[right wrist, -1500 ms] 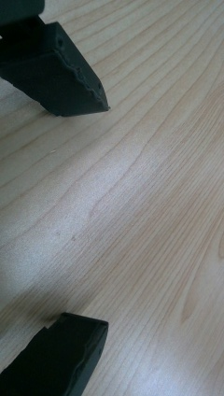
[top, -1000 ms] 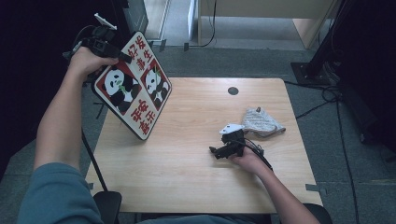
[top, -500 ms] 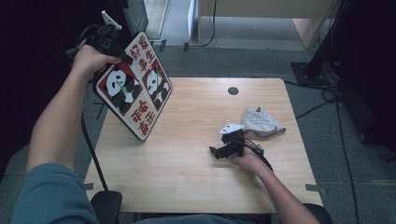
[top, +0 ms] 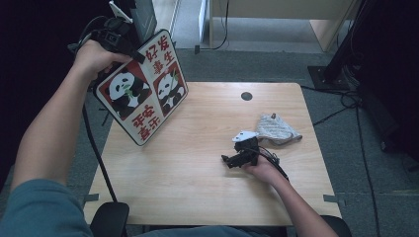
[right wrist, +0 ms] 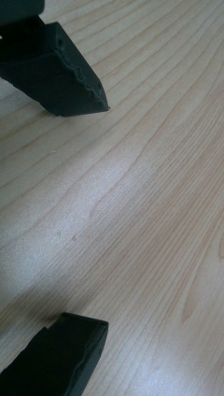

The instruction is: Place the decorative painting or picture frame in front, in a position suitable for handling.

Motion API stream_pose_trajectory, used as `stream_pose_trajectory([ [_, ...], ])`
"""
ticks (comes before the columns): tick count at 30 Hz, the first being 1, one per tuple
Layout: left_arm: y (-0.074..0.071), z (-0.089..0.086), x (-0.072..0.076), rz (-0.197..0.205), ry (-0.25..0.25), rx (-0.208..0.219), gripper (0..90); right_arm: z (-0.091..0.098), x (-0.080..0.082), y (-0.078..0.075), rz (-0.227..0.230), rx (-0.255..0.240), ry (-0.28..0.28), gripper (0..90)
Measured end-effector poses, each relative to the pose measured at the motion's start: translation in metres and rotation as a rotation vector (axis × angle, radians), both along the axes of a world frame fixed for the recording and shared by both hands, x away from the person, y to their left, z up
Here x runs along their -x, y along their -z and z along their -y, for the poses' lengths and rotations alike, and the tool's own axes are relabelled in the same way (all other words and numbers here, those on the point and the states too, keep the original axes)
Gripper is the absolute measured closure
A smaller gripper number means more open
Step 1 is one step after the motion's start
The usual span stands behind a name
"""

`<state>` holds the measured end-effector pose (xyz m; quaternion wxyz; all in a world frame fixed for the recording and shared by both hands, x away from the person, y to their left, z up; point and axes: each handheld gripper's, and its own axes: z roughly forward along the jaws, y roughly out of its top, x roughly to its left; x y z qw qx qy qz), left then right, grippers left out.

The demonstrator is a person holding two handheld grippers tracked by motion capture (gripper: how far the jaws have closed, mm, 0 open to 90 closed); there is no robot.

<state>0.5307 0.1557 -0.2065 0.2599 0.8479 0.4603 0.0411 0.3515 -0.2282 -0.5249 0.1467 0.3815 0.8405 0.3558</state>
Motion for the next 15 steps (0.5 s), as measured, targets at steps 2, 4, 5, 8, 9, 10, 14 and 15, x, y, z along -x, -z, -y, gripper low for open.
stream_pose_trajectory([
  [2, -0.005, 0.005, 0.008, 0.007, 0.024, 0.0, 80.4, 0.0, 0.0, 0.0, 0.001, 0.001, -0.001, 0.0],
  [4, -0.008, 0.008, 0.012, 0.004, 0.033, 0.0, 80.4, 0.0, 0.0, 0.0, 0.0, 0.0, -0.001, 0.0],
  [5, -0.011, 0.012, 0.02, 0.015, 0.057, 0.004, 80.4, 0.0, 0.0, 0.0, 0.001, 0.001, -0.001, 0.0],
  [8, -0.015, 0.021, 0.029, 0.023, 0.088, 0.003, 80.3, 0.0, 0.0, 0.0, -0.002, 0.001, 0.0, 0.0],
  [9, -0.016, 0.024, 0.033, 0.029, 0.096, 0.008, 80.4, 0.0, 0.001, 0.0, -0.002, 0.002, 0.001, 0.0],
  [10, -0.017, 0.027, 0.035, 0.027, 0.106, 0.007, 80.4, 0.0, 0.001, 0.0, -0.002, 0.002, 0.001, 0.0],
  [14, -0.019, 0.039, 0.049, 0.019, 0.142, 0.015, 80.4, 0.001, 0.001, 0.0, -0.001, 0.002, 0.0, 0.0],
  [15, -0.019, 0.042, 0.052, 0.02, 0.15, 0.02, 80.4, 0.001, 0.001, 0.0, -0.001, 0.002, -0.001, 0.0],
])
